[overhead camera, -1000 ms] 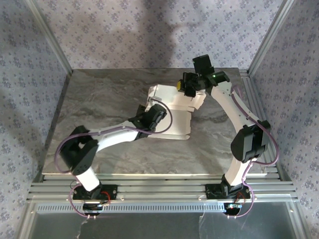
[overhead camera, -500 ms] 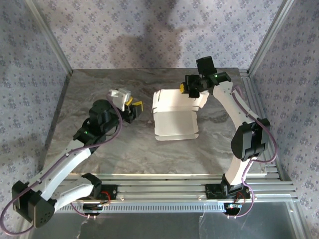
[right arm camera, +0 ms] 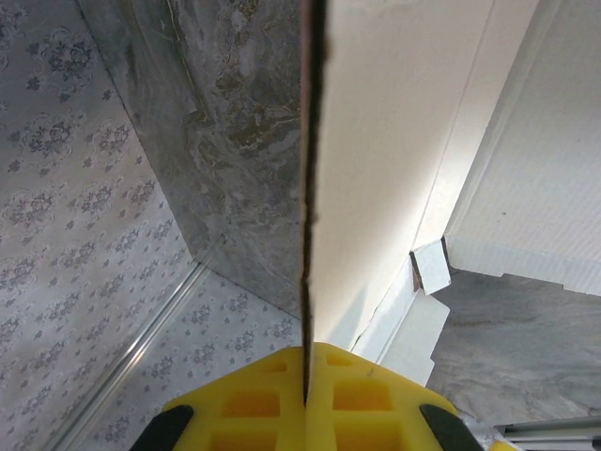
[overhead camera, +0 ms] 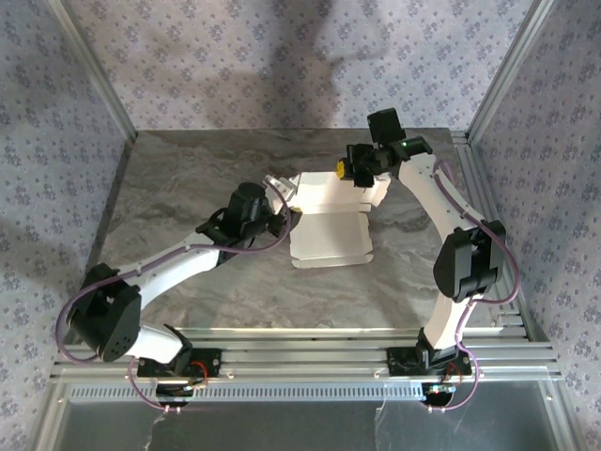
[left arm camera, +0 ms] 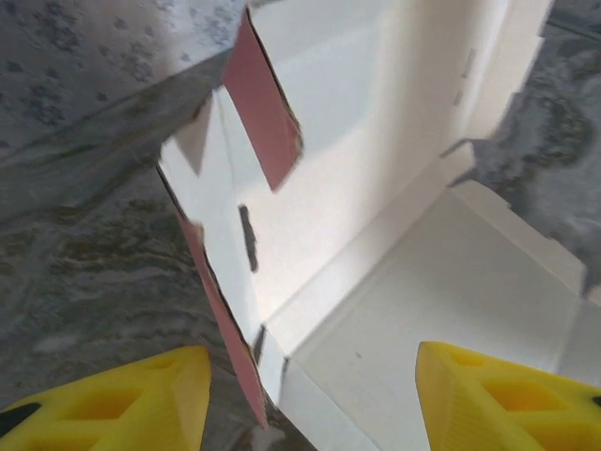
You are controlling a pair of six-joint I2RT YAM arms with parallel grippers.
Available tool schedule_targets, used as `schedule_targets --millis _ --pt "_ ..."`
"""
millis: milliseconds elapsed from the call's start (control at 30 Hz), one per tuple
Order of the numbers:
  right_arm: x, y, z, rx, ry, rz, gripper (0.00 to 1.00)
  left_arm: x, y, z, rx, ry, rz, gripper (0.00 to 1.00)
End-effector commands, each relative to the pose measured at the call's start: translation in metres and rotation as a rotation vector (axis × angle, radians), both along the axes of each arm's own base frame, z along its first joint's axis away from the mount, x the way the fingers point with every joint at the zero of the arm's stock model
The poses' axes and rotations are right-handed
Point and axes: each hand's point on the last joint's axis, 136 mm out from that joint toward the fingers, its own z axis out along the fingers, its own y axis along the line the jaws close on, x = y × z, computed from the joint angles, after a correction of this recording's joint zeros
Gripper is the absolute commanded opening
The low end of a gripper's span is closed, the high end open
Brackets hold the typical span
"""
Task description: Fold the paper box
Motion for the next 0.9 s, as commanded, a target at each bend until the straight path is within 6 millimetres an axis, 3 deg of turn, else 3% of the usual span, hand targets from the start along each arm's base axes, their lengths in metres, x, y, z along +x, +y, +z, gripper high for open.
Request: schedule_targets --millis 0,67,133,200,267,500,800,867 --pt "-0.003 0.003 0.004 0.026 0.021 -0.006 0.00 0.030 0.013 0.021 0.023 -0.106 0.152 0.58" --pt "-0.002 0.003 0.006 0.028 0.020 -0.008 0.00 0.035 0.011 0.016 0.030 -0.099 0.169 0.53" --pt "-0.003 0.002 0.007 0.026 0.017 -0.010 0.00 0.041 0.010 0.015 0.039 -0.097 0.206 0.36" --pt "-0.004 0.002 0.007 0.023 0.018 -0.016 0.00 0.048 0.015 0.014 0.040 -0.087 0.268 0.13" --pt "-0.004 0.001 0.007 0.021 0.015 -0.024 0.00 0.052 0.019 0.013 0.038 -0.083 0.313 0.05" --pt "-0.006 0.007 0.005 0.031 0.026 -0.046 0.00 0.061 0.029 0.015 0.106 -0.098 0.496 0.00" --pt "-0.012 0.019 0.015 0.067 0.047 -0.096 0.00 0.063 0.024 0.008 0.228 -0.137 0.693 0.00" --pt "-0.009 0.015 0.017 0.052 0.034 -0.098 0.00 0.060 0.021 0.008 0.206 -0.134 0.685 0.08"
